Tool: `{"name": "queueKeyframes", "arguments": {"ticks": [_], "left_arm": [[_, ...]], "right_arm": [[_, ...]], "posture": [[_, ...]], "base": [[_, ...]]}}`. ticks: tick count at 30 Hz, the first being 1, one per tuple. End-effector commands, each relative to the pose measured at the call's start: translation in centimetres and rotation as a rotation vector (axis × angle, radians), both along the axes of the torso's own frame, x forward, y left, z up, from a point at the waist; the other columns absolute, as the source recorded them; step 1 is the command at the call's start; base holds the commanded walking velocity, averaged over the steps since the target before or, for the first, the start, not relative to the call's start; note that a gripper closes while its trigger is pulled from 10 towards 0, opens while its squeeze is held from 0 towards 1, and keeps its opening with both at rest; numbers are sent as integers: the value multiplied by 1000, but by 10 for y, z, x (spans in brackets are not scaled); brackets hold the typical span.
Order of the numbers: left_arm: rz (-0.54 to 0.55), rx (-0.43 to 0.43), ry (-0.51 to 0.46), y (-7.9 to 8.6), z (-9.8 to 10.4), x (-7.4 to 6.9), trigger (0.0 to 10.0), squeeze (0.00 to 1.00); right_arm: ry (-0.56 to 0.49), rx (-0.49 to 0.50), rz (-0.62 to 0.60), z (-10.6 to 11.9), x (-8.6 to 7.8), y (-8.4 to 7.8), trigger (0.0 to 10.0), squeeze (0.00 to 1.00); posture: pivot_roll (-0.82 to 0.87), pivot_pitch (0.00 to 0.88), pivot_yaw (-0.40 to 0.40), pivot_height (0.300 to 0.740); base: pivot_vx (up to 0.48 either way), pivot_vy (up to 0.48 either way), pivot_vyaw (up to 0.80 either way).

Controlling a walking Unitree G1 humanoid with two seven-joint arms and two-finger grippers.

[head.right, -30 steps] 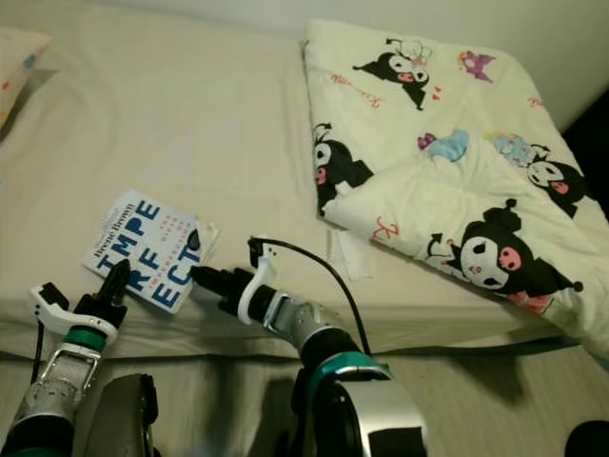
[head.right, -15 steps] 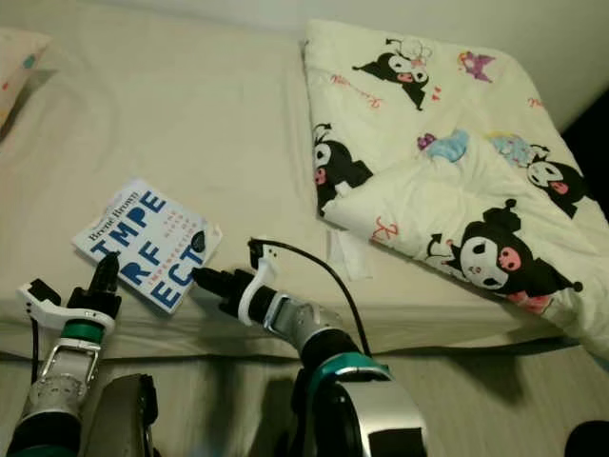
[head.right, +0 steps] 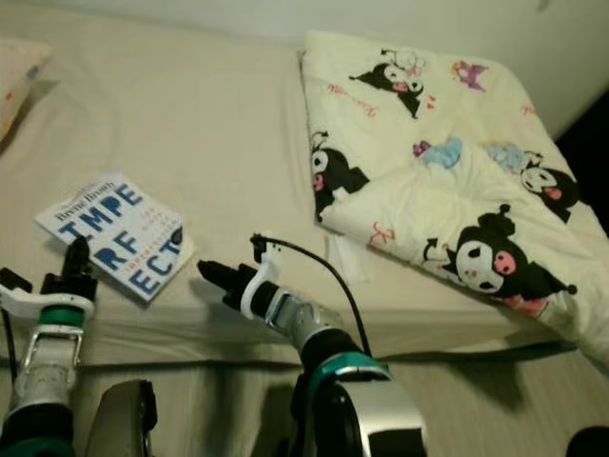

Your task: Clean up the room

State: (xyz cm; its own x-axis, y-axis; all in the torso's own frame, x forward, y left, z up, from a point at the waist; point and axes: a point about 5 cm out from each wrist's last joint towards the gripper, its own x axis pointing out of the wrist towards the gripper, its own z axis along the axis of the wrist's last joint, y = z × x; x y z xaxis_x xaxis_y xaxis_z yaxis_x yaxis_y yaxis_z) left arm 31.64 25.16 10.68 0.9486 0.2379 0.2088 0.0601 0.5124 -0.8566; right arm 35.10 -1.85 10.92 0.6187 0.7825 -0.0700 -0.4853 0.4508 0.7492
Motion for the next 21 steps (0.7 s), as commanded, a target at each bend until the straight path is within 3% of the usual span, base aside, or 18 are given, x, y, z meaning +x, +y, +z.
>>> {"name": "queueKeyframes", "arguments": {"ticks": [1, 2, 5, 7, 8, 10, 11, 12, 13, 14, 15, 18, 21], "left_arm": [[33, -5, -20, 5, 2, -3, 0, 0], [33, -5, -20, 5, 2, -3, 0, 0], [113, 35, 3, 16, 0, -13, 0, 0], [166, 92, 45, 21, -3, -19, 0, 0], [166, 92, 45, 21, -3, -19, 0, 0], [181, 215, 110, 19, -4, -22, 0, 0], [181, 215, 110, 19, -4, -22, 0, 0], [159, 361, 141, 11, 2, -20, 2353, 0], [159, 361, 141, 11, 2, -20, 2353, 0], [135, 470, 154, 4, 7, -18, 10000, 0], [135, 470, 154, 4, 7, -18, 10000, 0], [98, 692, 158, -9, 23, -14, 10000, 0], [134, 698, 146, -10, 28, -16, 10000, 0]], "right_arm": [[9, -3, 6, -7, -9, 17, 10000, 0], [9, -3, 6, -7, -9, 17, 10000, 0], [-31, -2, -80, -8, -1, -11, 10000, 0], [-115, -91, -133, -8, 2, -30, 10000, 0], [-115, -91, -133, -8, 2, -30, 10000, 0], [-172, -178, -207, -9, 5, -49, 10000, 0], [-172, -178, -207, -9, 5, -49, 10000, 0], [-223, -225, -296, -6, 5, -66, 10000, 0], [-223, -225, -296, -6, 5, -66, 10000, 0], [-251, -229, -349, -4, 4, -75, 10000, 0], [-251, -229, -349, -4, 4, -75, 10000, 0], [-314, -229, -465, 3, -5, -93, 10000, 0], [-333, -222, -495, 5, -11, -97, 10000, 0]], "posture": [[133, 76, -89, 566], [133, 76, -89, 566], [117, 67, -83, 566], [109, 62, -86, 566], [109, 62, -86, 566], [108, 62, -89, 566], [108, 62, -89, 566], [107, 62, -94, 566], [107, 62, -94, 566], [105, 60, -92, 566], [105, 60, -92, 566], [97, 55, -81, 566], [93, 53, -76, 566]], "base": [[0, 0, 0], [0, 0, 0], [0, 0, 0], [0, 0, 0], [0, 0, 0], [0, 0, 0], [0, 0, 0], [0, 0, 0], [0, 0, 0], [0, 0, 0], [0, 0, 0], [0, 0, 0], [0, 0, 0]]}}
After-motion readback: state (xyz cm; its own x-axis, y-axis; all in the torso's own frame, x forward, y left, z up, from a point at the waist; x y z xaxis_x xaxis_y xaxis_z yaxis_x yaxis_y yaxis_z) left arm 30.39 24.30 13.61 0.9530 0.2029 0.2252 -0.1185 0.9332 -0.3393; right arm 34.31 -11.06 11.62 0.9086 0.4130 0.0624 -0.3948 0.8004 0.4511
